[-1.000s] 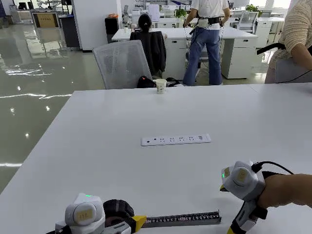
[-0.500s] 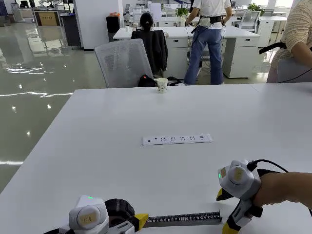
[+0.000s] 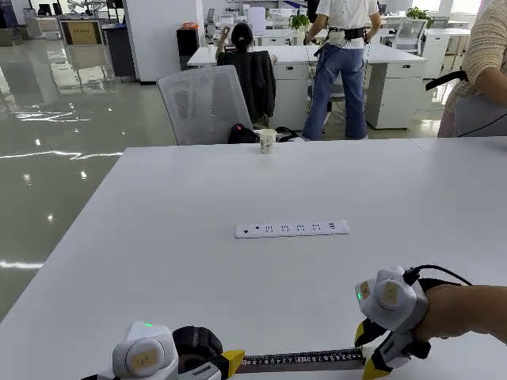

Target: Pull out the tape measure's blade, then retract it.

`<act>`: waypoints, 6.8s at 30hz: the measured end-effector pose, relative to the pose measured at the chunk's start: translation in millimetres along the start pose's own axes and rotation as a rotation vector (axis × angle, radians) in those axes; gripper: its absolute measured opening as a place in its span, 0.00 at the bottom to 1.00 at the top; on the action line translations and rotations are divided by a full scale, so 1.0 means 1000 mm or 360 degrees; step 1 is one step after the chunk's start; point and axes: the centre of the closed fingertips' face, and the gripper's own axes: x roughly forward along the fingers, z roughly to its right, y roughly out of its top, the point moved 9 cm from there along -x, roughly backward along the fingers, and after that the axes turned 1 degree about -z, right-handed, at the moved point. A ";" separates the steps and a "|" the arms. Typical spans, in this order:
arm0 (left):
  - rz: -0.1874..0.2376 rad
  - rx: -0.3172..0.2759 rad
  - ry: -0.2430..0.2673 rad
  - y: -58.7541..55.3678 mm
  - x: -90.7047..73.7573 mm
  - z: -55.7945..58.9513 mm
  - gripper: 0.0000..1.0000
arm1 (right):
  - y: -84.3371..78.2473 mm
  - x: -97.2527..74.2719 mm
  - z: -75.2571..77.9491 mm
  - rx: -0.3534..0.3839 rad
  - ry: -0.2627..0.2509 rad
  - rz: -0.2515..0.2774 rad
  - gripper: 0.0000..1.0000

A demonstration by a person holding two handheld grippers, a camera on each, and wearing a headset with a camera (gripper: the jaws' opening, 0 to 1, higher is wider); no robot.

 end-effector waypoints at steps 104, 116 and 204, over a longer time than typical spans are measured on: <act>-0.0245 -0.0127 0.0149 -0.003 0.017 -0.002 0.62 | 0.022 0.010 0.004 0.0156 -0.0050 -0.0209 0.12; -0.0251 -0.0130 0.0147 -0.003 0.017 -0.002 0.62 | 0.027 0.012 0.004 0.0155 -0.0052 -0.0218 0.12; -0.0311 -0.0206 0.0029 -0.003 0.017 -0.008 0.61 | 0.055 0.025 0.001 0.0179 -0.0067 -0.0082 0.12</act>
